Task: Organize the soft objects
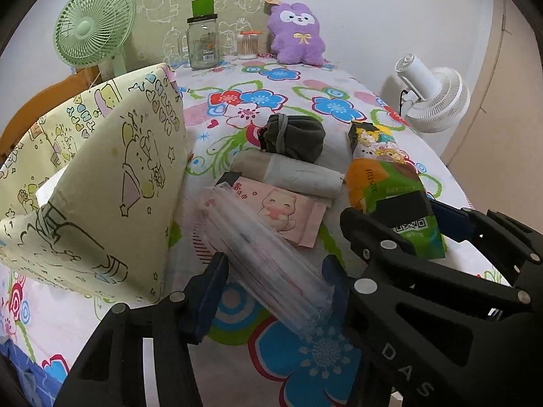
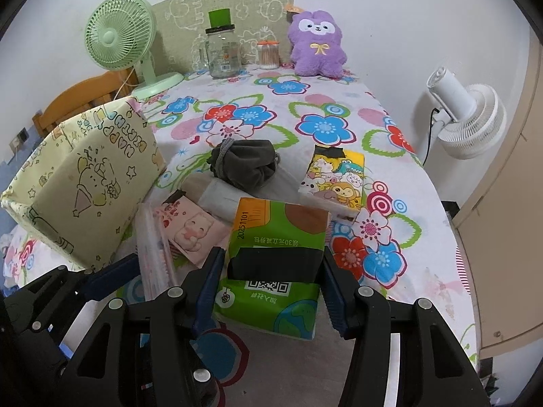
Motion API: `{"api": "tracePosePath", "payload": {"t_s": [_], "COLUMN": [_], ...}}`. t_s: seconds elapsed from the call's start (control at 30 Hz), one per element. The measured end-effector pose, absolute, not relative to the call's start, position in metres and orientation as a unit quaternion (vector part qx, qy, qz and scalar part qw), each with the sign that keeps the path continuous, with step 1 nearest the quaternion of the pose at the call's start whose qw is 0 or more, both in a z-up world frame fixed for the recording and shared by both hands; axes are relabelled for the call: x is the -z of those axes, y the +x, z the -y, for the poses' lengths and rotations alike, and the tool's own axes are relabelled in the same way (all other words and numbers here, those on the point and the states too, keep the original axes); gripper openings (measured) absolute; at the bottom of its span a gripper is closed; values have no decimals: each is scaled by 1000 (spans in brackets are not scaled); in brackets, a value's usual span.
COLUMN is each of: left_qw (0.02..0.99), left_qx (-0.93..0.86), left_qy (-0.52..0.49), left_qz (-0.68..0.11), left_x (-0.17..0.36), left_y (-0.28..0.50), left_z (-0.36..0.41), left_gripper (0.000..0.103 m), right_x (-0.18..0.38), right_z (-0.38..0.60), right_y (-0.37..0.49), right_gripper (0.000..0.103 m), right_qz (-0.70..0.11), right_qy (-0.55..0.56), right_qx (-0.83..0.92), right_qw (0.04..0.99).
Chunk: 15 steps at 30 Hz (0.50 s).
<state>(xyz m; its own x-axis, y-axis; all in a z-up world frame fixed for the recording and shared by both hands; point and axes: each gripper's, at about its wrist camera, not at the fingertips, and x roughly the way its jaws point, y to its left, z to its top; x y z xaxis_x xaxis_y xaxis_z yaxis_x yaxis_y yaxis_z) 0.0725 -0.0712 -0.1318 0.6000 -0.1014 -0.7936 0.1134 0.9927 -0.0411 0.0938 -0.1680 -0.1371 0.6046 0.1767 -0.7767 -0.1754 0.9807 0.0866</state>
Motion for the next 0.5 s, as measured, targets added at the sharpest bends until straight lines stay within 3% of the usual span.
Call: {"api": "tracePosePath", "payload": {"t_s": [0.17, 0.5], "left_qw": [893, 893], "left_qx": [67, 58], "left_qy": [-1, -2], "left_qz": [-445, -446], "left_x": [131, 126], "left_y": [71, 62], "left_z": [69, 66], "left_gripper": [51, 16], "right_x": [136, 130], "right_z": [166, 161], "right_y": [91, 83], "right_gripper": [57, 58], "right_qz": [-433, -430], "right_qy": [0, 4], "right_qx": [-102, -112], "right_qw": [895, 896]}}
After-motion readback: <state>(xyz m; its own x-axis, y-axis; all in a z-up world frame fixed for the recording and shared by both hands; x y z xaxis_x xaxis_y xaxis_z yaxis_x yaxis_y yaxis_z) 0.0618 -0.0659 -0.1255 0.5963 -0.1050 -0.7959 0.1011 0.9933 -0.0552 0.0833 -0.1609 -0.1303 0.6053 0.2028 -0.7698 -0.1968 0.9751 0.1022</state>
